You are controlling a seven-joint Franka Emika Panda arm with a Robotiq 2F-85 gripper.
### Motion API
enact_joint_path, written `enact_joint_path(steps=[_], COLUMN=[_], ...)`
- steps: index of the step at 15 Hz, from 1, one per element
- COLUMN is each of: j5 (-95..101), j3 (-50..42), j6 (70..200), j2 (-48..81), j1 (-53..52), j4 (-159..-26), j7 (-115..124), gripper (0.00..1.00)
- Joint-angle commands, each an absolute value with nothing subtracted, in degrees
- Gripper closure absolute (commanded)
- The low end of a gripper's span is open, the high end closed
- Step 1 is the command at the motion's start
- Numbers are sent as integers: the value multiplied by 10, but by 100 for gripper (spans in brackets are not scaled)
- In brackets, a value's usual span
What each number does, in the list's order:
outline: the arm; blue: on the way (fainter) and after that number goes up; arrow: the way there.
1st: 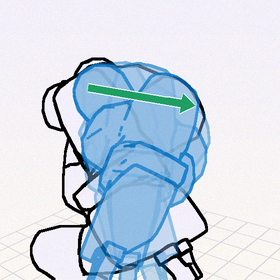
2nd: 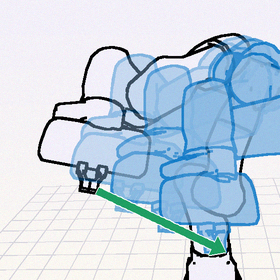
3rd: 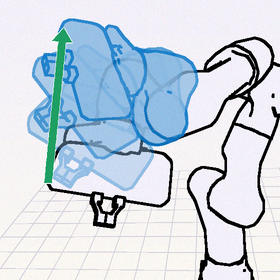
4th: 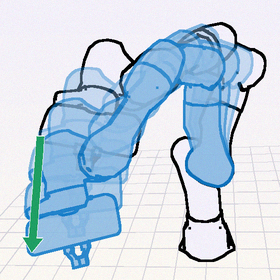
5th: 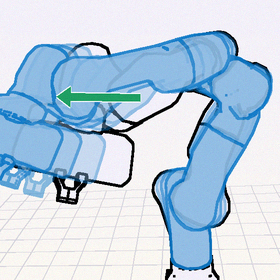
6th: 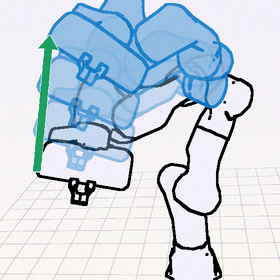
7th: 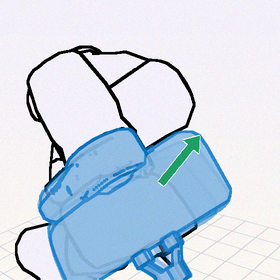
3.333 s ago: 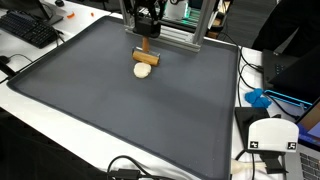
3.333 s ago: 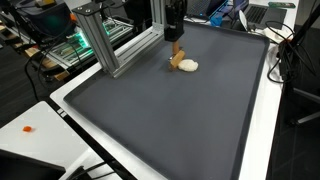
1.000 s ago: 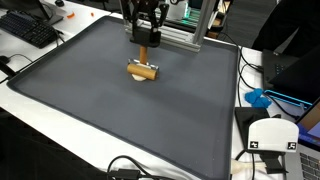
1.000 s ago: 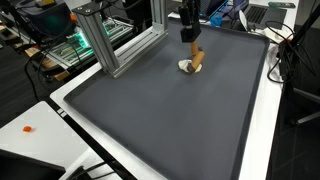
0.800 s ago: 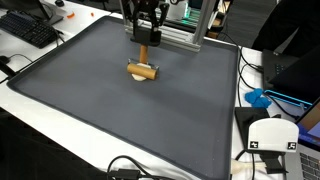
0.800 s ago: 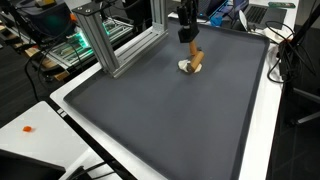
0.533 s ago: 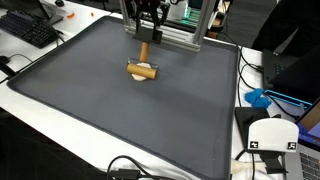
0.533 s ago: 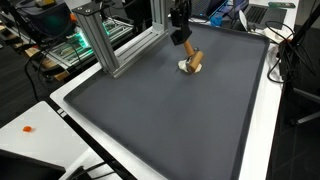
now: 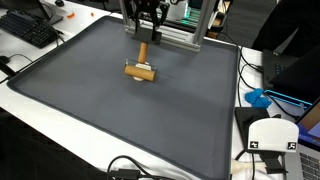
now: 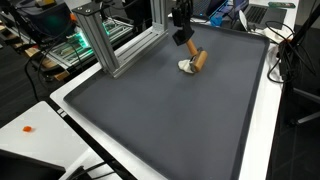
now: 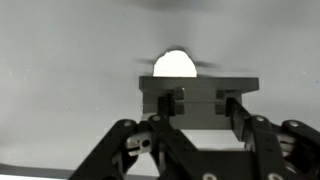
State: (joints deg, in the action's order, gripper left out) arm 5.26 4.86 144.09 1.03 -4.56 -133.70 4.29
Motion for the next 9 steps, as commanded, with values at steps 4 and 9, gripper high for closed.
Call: enact_joint_path(steps=[4,9], j5=[63,48], j3=[45,47], j6=[1448,1337], j2=[-6,-31], j1=[-45,-46], j4=[-1335,-1302], j7=[46,5], gripper=[65,65])
